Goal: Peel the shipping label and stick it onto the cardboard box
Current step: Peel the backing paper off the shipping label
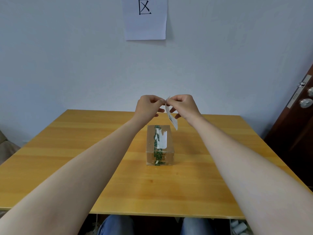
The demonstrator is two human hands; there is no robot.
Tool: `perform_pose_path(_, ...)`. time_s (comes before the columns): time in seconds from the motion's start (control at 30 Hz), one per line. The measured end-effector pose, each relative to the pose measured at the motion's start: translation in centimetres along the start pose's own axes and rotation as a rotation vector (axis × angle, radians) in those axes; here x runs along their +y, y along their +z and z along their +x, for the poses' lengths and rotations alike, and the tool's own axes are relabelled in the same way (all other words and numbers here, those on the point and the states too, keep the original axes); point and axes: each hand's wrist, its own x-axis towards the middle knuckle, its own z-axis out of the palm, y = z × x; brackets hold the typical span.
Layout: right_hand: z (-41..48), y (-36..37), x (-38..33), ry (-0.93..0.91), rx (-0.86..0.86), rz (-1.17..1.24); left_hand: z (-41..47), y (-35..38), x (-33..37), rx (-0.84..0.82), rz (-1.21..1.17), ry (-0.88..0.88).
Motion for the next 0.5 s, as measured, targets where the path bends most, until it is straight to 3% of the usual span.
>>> perform_pose_path(0.5, -0.01, -0.05, 0.02, 0.04, 0.012, 0.037, 0.16, -0.38, -0.38, 0.034, -0.013, -0.036)
